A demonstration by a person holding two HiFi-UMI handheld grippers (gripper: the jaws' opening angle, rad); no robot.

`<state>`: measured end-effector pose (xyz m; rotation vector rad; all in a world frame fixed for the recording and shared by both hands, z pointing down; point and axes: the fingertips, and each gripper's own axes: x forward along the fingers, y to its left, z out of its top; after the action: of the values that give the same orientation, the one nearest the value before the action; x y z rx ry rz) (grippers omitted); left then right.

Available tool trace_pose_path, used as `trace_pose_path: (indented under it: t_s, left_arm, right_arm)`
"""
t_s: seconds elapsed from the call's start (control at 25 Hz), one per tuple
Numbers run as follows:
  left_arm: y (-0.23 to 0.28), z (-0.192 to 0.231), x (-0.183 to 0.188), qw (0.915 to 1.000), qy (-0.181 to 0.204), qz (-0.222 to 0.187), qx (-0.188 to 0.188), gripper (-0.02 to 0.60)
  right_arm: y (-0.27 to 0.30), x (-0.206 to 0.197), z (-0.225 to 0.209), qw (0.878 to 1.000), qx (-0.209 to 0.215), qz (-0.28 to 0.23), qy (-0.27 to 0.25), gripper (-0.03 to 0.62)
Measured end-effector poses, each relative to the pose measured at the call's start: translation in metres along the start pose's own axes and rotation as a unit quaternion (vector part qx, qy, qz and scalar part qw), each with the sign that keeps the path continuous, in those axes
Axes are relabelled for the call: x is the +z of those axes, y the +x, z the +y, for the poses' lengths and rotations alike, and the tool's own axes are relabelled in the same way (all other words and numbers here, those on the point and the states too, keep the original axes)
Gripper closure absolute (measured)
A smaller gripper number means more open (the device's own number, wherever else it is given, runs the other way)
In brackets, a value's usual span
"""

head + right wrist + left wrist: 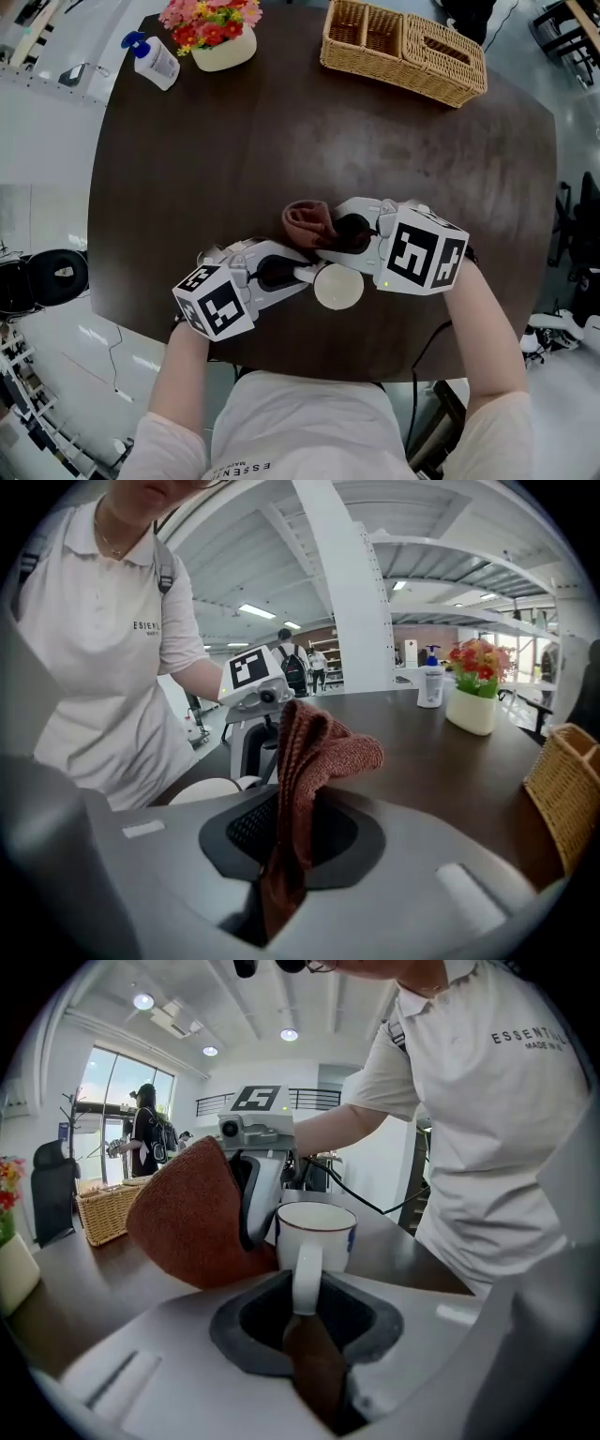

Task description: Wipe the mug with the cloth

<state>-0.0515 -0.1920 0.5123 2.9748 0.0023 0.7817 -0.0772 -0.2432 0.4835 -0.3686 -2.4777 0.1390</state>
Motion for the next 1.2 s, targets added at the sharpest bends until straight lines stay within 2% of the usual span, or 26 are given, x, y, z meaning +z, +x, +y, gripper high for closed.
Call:
trace_pose_path:
  t_s: [0.16, 0.28, 0.64, 0.84, 1.2]
  left_arm:
    - [-0.001, -0.001, 0.000, 1.0000, -0.008, -0.003, -0.002, 0.497]
    - [-0.001, -0.001, 0.000, 0.9999, -0.010, -0.002, 0.002, 0.497]
    - [-0.003, -0.005, -0.002, 0.9995, -0.026, -0.001, 0.017, 0.498]
    - [-0.003, -0.006, -0.002, 0.9989, -0.037, 0.001, 0.030, 0.498]
    - [-0.003, -0.011, -0.002, 0.9934, -0.072, -0.010, 0.089, 0.498]
  right_arm:
    - [0.005, 0.005, 0.003, 0.999, 0.040, -0.020, 0.031, 0.516]
    - [0.000, 0.003, 0.005, 0.997, 0.055, -0.025, 0.050, 0.516]
    - [-0.033, -0.029, 0.020, 0.994, 0.039, -0.021, 0.095, 0.516]
    - [-0.044, -0.043, 0.036, 0.994, 0.012, -0.026, 0.106, 0.514]
    - [-0.050, -0.064, 0.062, 0.990, -0.096, -0.030, 0.102, 0.514]
